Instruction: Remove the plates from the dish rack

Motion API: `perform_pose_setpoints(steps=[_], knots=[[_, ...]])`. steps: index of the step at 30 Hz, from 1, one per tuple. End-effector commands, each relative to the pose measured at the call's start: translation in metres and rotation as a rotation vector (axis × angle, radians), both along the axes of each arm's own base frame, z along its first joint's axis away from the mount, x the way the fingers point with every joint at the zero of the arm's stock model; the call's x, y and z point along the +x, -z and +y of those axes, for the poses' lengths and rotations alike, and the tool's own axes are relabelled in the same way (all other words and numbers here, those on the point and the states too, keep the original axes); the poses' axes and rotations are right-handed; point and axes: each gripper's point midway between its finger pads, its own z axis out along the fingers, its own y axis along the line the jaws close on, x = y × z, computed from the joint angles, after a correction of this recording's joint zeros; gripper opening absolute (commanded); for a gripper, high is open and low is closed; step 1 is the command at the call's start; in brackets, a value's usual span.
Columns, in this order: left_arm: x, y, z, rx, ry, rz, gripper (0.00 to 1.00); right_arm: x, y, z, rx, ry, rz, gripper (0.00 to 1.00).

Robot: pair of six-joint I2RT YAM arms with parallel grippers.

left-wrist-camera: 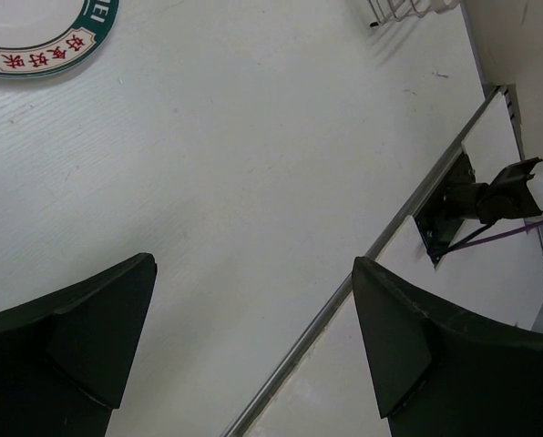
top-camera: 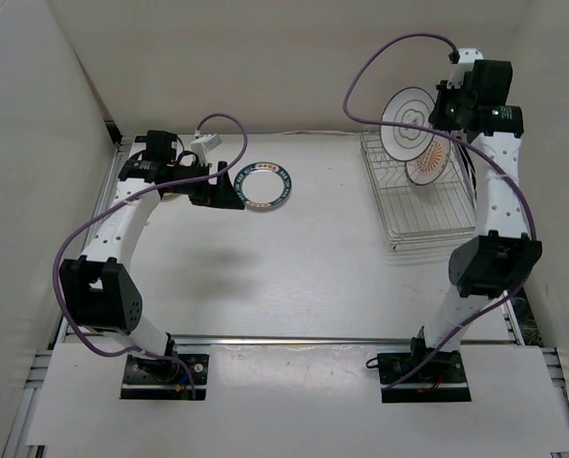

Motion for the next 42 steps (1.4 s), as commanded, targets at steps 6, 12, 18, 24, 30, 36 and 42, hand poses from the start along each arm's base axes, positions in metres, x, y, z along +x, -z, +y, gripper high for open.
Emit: perform_pose_setpoints(steps=[6, 12, 18, 24, 30, 36, 42], knots=[[-0.017, -0.028, -0.012, -0.110, 0.068, -0.025, 0.99, -0.146, 0.042, 0.179, 0.722, -0.790, 0.407, 0.00], [-0.024, -0.016, -0.023, -0.204, 0.134, 0.079, 0.99, -0.204, 0.074, 0.254, 0.781, -1.027, 0.603, 0.00], [-0.024, -0.003, -0.028, -0.262, 0.172, 0.151, 0.99, -0.210, 0.069, 0.305, 0.810, -1.170, 0.672, 0.00], [-0.030, 0.001, -0.039, -0.267, 0.206, 0.175, 0.99, -0.202, 0.077, 0.325, 0.806, -1.200, 0.685, 0.00], [-0.030, 0.002, -0.042, -0.266, 0.214, 0.185, 0.89, -0.194, 0.083, 0.334, 0.810, -1.202, 0.696, 0.00], [-0.030, 0.002, -0.042, -0.266, 0.214, 0.185, 0.29, -0.190, 0.078, 0.336, 0.806, -1.211, 0.673, 0.00], [-0.029, 0.005, -0.041, -0.248, 0.203, 0.183, 0.10, -0.186, 0.087, 0.335, 0.778, -1.176, 0.679, 0.00]])
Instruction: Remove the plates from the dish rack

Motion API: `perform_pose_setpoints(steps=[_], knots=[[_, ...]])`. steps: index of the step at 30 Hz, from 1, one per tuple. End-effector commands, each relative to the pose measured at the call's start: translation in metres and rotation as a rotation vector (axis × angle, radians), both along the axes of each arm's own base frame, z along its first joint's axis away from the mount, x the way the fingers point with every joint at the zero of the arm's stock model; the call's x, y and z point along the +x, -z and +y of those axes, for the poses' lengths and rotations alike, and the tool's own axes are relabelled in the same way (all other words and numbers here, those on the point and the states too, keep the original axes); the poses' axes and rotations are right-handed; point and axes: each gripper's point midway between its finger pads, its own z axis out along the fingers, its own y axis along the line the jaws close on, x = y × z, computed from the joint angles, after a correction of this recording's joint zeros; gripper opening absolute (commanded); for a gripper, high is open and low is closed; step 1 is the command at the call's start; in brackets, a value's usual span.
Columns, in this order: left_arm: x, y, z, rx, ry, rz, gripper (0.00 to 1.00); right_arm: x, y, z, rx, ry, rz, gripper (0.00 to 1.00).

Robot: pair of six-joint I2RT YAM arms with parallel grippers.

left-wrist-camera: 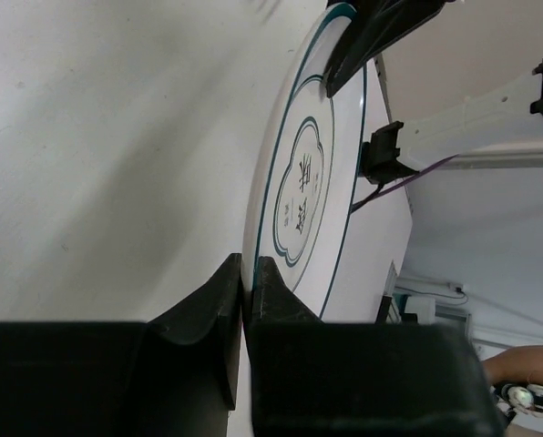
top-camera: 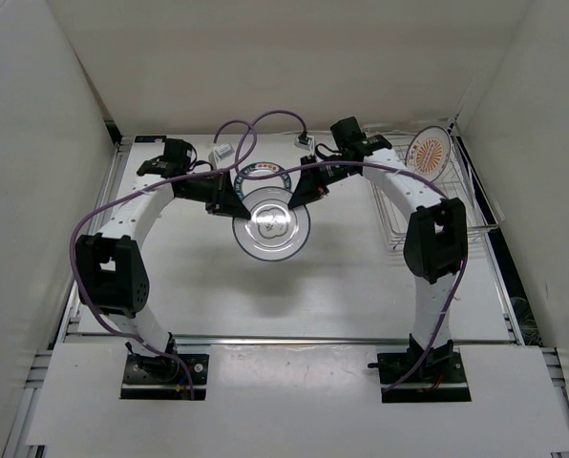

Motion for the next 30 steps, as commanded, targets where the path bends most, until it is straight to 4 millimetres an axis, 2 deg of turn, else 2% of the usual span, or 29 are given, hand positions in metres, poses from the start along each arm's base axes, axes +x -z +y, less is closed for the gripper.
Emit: perform_pose_setpoints(steps=[1, 2, 4, 5, 7, 9, 11, 12, 13, 14, 15, 16, 17, 18, 19, 21, 22, 23, 24, 26, 28, 29, 30], knots=[[0.001, -0.007, -0.001, -0.004, 0.005, -0.041, 0.10, 0.001, -0.023, 0.000, 0.049, -0.009, -0.029, 0.15], [0.006, -0.006, -0.001, 0.004, -0.009, -0.049, 0.10, 0.009, -0.013, -0.005, -0.033, 0.041, -0.081, 0.29], [0.013, 0.002, 0.002, 0.051, -0.070, -0.015, 0.10, 0.013, -0.006, -0.015, -0.129, 0.084, -0.153, 0.43], [0.016, 0.006, 0.003, 0.066, -0.091, -0.003, 0.10, 0.020, -0.004, -0.021, -0.168, 0.087, -0.250, 0.49], [0.028, 0.014, 0.007, 0.112, -0.152, 0.003, 0.10, 0.039, -0.002, -0.041, -0.305, 0.157, -0.404, 0.49], [0.038, 0.030, 0.008, 0.145, -0.213, 0.083, 0.10, 0.047, -0.004, -0.054, -0.375, 0.169, -0.508, 0.50], [0.048, 0.041, 0.008, 0.164, -0.253, 0.138, 0.10, 0.049, -0.014, -0.072, -0.422, 0.186, -0.597, 0.50], [0.058, 0.051, 0.007, 0.167, -0.259, 0.174, 0.10, 0.044, -0.024, -0.081, -0.449, 0.202, -0.637, 0.50], [0.063, 0.056, 0.005, 0.168, -0.267, 0.200, 0.10, 0.039, -0.021, -0.088, -0.458, 0.201, -0.633, 0.50], [0.066, 0.056, 0.000, 0.137, -0.256, 0.239, 0.10, 0.032, -0.021, -0.093, -0.473, 0.198, -0.637, 0.50], [0.076, 0.049, -0.004, 0.106, -0.243, 0.236, 0.10, 0.022, -0.032, -0.098, -0.464, 0.197, -0.666, 0.50], [0.083, 0.064, -0.005, 0.089, -0.236, 0.296, 0.10, 0.016, -0.034, -0.105, -0.469, 0.204, -0.660, 0.50], [0.083, 0.059, -0.012, 0.023, -0.195, 0.339, 0.10, 0.004, -0.026, -0.110, -0.465, 0.183, -0.633, 0.50], [0.086, 0.057, -0.016, -0.014, -0.167, 0.354, 0.10, -0.008, -0.034, -0.118, -0.463, 0.196, -0.643, 0.51], [0.097, 0.061, -0.020, -0.046, -0.148, 0.379, 0.10, -0.021, -0.021, -0.128, -0.476, 0.192, -0.584, 0.51], [0.108, 0.056, -0.022, -0.107, -0.116, 0.391, 0.10, -0.041, -0.027, -0.142, -0.462, 0.212, -0.572, 0.56], [0.125, 0.060, -0.019, -0.120, -0.119, 0.376, 0.10, -0.045, -0.024, -0.155, -0.480, 0.243, -0.549, 0.56], [0.137, 0.061, -0.012, -0.126, -0.143, 0.377, 0.10, -0.058, -0.019, -0.166, -0.497, 0.245, -0.527, 0.56], [0.147, 0.063, -0.008, -0.132, -0.158, 0.374, 0.10, -0.059, -0.018, -0.181, -0.514, 0.273, -0.521, 0.57], [0.172, 0.071, 0.001, -0.137, -0.186, 0.341, 0.10, -0.073, -0.016, -0.199, -0.543, 0.289, -0.487, 0.62], [0.192, 0.082, 0.016, -0.120, -0.235, 0.321, 0.10, -0.074, -0.013, -0.222, -0.587, 0.323, -0.476, 0.72], [0.198, 0.086, 0.017, -0.113, -0.242, 0.307, 0.10, -0.076, -0.014, -0.230, -0.604, 0.341, -0.473, 0.74], [0.205, 0.093, 0.026, -0.094, -0.276, 0.303, 0.10, -0.079, -0.013, -0.241, -0.621, 0.369, -0.438, 0.75]])
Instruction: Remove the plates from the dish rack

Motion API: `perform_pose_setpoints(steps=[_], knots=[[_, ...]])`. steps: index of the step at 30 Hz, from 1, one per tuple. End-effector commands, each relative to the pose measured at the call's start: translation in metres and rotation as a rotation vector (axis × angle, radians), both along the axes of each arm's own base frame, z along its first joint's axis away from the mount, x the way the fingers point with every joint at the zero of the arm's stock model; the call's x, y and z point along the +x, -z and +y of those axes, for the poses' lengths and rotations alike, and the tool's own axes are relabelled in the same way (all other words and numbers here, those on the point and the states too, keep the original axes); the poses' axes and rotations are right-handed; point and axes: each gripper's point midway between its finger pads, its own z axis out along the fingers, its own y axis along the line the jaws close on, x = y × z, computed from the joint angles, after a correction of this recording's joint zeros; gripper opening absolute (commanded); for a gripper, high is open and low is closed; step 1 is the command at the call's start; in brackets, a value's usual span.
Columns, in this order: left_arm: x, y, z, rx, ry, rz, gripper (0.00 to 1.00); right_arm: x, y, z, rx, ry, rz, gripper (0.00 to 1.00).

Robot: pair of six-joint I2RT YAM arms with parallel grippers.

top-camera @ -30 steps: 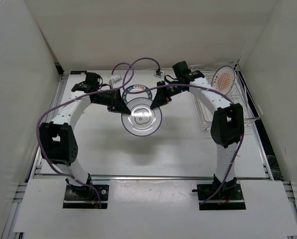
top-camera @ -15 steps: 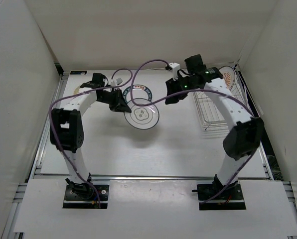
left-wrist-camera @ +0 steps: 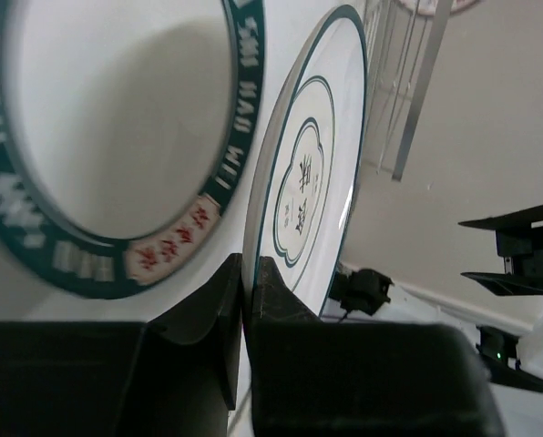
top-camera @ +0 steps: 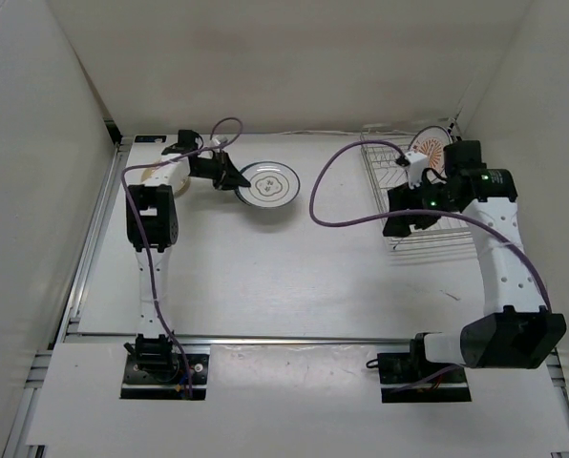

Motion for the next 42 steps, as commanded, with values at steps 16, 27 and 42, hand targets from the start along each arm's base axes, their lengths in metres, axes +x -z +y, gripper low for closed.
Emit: perform_pose_setpoints(steps=[16, 27, 42], knots=[[0.051, 0.020, 0.045, 0.150, -0.150, -0.088, 0.10, -0.014, -0.015, -0.041, 0.077, 0.112, -0.051, 0.81], [0.055, 0.002, 0.034, 0.279, -0.158, -0.176, 0.29, -0.012, -0.019, -0.037, 0.138, 0.136, -0.073, 0.82], [0.065, -0.041, 0.044, 0.490, -0.202, -0.352, 0.67, -0.022, -0.022, -0.033, 0.193, 0.154, -0.091, 0.82]])
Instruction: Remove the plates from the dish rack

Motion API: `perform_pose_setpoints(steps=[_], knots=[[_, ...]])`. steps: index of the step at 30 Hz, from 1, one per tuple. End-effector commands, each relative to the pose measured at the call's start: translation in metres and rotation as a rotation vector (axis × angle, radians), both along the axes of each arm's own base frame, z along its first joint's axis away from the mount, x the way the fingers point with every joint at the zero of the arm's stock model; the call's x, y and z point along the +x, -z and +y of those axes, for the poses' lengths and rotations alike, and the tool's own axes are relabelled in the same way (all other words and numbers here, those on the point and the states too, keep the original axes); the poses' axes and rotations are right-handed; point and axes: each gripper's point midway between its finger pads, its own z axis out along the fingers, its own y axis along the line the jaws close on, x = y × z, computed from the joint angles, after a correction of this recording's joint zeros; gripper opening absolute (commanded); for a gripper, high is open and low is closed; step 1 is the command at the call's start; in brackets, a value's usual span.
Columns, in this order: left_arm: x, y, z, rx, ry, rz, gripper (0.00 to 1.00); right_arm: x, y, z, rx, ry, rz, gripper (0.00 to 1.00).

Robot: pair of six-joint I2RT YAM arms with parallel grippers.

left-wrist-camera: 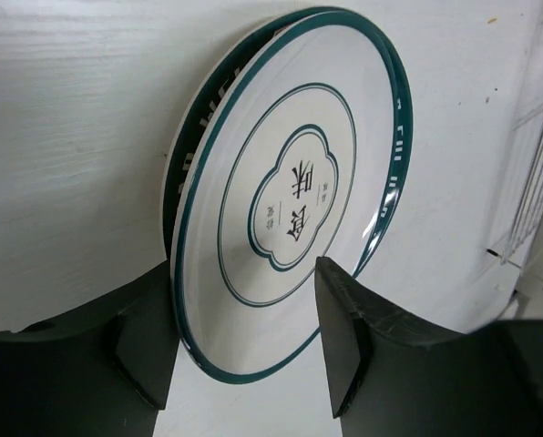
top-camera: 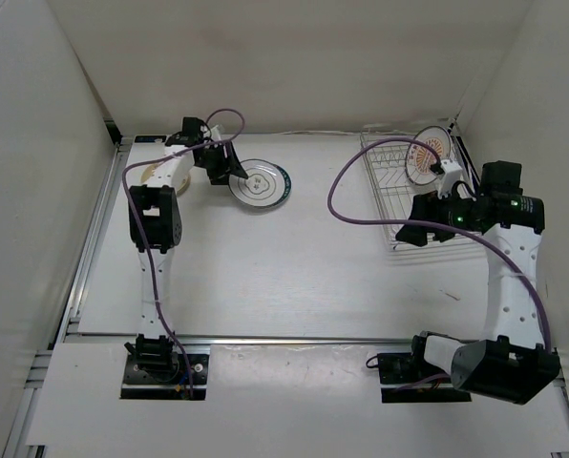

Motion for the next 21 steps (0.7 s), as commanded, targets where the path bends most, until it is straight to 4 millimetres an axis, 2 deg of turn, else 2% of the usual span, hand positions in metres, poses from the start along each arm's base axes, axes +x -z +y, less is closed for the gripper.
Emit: perform_pose_setpoints(steps=[1, 6, 10, 12, 14, 15, 21], knots=[[0.014, -0.075, 0.009, 0.073, -0.018, -0.186, 0.67, -0.003, -0.012, 0.006, 0.044, -0.004, -0.048, 0.82], [0.012, -0.088, 0.006, 0.123, -0.014, -0.223, 0.77, -0.008, -0.012, 0.008, 0.067, -0.001, -0.048, 0.82], [0.012, -0.084, -0.003, 0.174, -0.001, -0.239, 0.78, -0.008, -0.014, 0.006, 0.065, 0.008, -0.057, 0.82], [0.010, -0.073, 0.001, 0.198, -0.011, -0.212, 0.79, -0.009, -0.015, 0.008, 0.073, 0.003, -0.059, 0.82], [0.007, -0.068, -0.003, 0.208, -0.004, -0.203, 0.79, -0.010, -0.016, 0.008, 0.071, 0.003, -0.068, 0.82], [0.005, -0.059, -0.007, 0.221, 0.001, -0.187, 0.79, -0.010, -0.016, 0.008, 0.071, 0.003, -0.068, 0.82], [-0.001, -0.048, -0.007, 0.256, 0.005, -0.165, 0.81, -0.008, -0.017, 0.005, 0.073, 0.019, -0.071, 0.83]])
